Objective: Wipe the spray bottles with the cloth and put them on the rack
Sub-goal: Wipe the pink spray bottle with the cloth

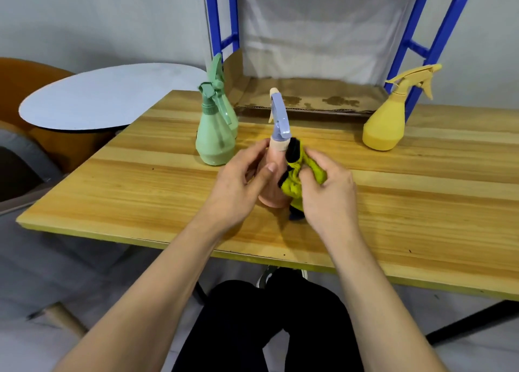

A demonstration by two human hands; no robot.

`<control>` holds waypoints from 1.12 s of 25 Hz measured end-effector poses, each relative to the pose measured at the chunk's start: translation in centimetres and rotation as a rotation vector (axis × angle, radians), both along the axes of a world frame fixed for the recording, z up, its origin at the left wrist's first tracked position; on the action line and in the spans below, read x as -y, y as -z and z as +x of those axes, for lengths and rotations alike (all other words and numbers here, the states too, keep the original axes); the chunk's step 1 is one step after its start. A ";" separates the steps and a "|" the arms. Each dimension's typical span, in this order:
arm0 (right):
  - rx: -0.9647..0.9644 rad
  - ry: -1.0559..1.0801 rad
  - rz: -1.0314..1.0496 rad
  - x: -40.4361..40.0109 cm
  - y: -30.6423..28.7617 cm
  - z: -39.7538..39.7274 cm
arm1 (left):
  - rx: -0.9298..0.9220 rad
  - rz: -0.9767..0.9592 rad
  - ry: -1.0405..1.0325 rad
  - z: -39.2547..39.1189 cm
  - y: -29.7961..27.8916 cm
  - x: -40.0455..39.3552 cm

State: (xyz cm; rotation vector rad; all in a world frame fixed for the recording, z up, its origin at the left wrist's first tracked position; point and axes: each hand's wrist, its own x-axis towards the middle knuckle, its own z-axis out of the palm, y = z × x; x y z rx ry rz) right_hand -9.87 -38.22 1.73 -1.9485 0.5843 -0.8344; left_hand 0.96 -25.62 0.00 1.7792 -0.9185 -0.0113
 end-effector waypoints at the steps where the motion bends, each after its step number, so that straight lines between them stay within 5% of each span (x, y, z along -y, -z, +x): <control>1: -0.077 0.020 0.003 0.1 0.9 -0.9 | -0.006 -0.001 -0.008 -0.2 0.1 0.0; 4: -0.150 0.015 -0.004 0.8 0.4 -1.4 | 0.008 0.011 -0.019 -0.5 0.1 0.0; 8: 0.062 -0.048 -0.077 -0.1 -1.5 0.3 | 0.067 0.038 -0.025 0.0 0.0 0.1; 15: -0.260 0.055 -0.190 0.3 2.7 -1.5 | 0.013 0.016 -0.099 -0.3 0.5 0.3; 21: -0.043 0.091 -0.174 -0.6 4.3 -1.8 | 0.072 -0.027 -0.351 -2.6 -0.1 1.1; 28: -0.010 0.063 -0.168 -0.1 4.2 -2.0 | -0.055 -0.088 -0.500 -4.5 -0.2 2.0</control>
